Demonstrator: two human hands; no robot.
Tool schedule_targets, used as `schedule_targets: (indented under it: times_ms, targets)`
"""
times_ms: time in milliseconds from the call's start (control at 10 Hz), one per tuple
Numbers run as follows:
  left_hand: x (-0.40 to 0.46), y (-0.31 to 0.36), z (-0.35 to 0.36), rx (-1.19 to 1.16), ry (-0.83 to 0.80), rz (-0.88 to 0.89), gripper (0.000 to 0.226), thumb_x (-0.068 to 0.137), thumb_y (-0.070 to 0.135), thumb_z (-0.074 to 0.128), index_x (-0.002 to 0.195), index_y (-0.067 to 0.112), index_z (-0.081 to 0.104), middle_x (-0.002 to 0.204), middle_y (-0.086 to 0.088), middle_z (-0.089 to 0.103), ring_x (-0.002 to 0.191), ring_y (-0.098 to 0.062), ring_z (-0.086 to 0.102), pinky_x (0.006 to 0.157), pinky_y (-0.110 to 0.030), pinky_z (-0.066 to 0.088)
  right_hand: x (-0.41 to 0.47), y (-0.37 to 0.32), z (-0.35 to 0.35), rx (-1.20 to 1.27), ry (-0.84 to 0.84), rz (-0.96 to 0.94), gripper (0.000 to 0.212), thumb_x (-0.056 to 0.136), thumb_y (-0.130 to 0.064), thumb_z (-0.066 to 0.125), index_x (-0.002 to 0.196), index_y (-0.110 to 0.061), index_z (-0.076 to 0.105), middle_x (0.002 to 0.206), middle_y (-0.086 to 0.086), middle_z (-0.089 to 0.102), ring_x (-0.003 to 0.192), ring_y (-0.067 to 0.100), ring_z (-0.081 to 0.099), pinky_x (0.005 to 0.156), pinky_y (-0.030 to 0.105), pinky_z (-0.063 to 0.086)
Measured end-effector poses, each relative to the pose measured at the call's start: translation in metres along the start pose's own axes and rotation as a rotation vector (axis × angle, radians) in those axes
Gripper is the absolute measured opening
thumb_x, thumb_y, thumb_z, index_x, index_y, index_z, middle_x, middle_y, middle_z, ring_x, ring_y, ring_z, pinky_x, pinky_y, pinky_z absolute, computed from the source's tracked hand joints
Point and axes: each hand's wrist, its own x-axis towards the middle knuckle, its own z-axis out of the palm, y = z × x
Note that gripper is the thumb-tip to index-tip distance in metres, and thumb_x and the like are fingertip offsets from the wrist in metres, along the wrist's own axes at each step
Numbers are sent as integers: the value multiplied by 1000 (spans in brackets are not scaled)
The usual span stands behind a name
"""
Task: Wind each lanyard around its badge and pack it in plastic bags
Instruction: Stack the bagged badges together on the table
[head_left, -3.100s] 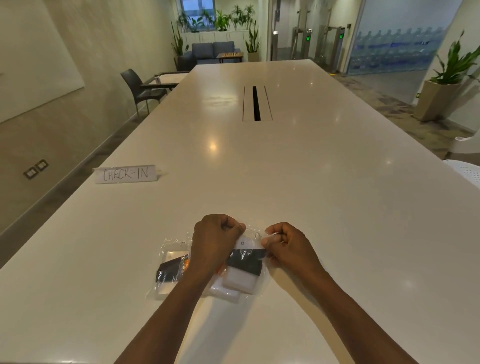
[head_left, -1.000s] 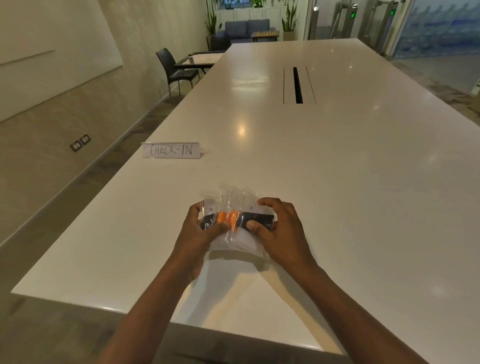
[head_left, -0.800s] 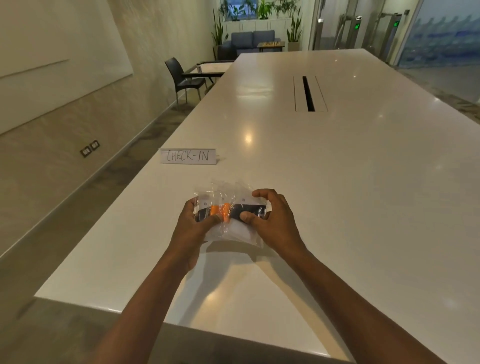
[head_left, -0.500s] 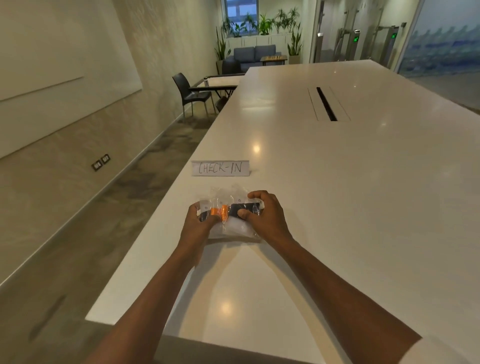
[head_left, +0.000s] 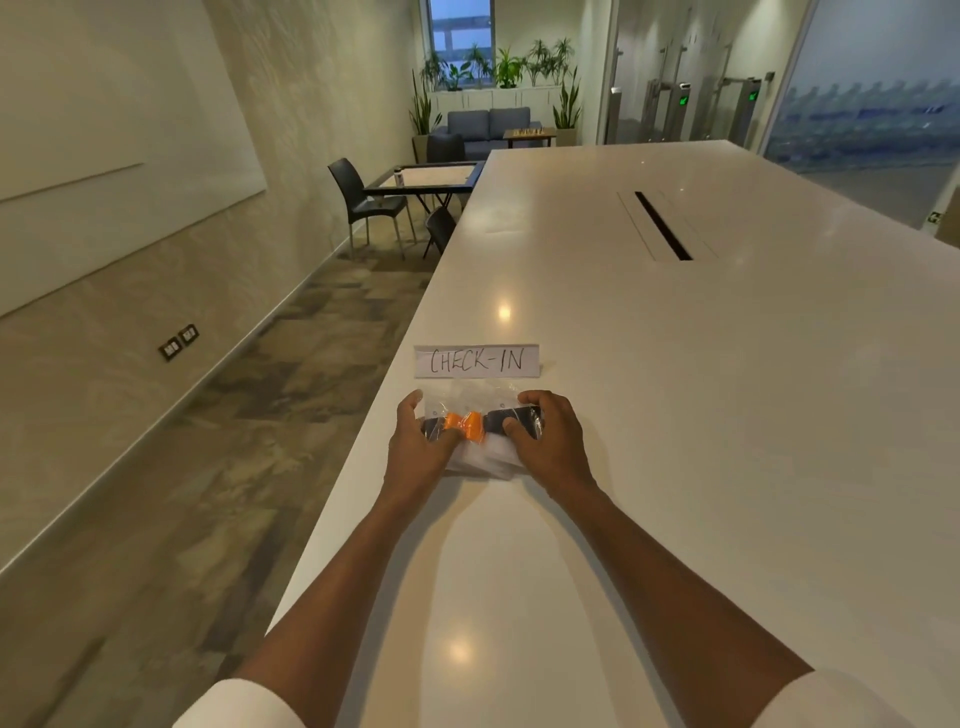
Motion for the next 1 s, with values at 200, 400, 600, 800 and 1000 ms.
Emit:
schedule_targets:
  times_ms: [200,400,600,800,1000]
  targets:
    - [15,0,-2,89,14,51,84,78,38,73,148,28,28,129,8,51,113,-11,55,93,-30,47,4,3,9,-76,64,-31,39,89,-24,65,126,-12,57,137,6,52,124,24,50,106,36,45]
    - [2,0,10,520,139,227,79,88,56,56,154,26,24,164,-4,18,150,-29,15,117,-54,19,1,3,8,-176,87,-40,46,91,-36,62,131,-15,58,153,8,40,139,28,37,114,45,33]
    - [-9,-3,11,800,-6,351,72,87,77,27,150,42,29,166,5,13,153,-26,8,119,-55,12,-5,5,9,-373,8,-90,52,93,-51,52,139,-27,50,160,2,28,148,30,18,120,49,18]
    - [-9,-9,13,901,-72,324,81,81,86,11,153,48,14,166,8,1,153,-28,4,118,-56,17,-7,11,12,-491,-86,-97,59,96,-59,36,149,-32,35,162,-1,20,151,29,8,121,50,11]
    - [-10,-7,15,938,-77,344,76,85,82,6,153,49,-1,166,10,-10,153,-24,-9,120,-58,1,-9,5,11,-504,-87,-87,63,96,-62,28,151,-33,28,164,-1,14,151,31,4,120,54,6]
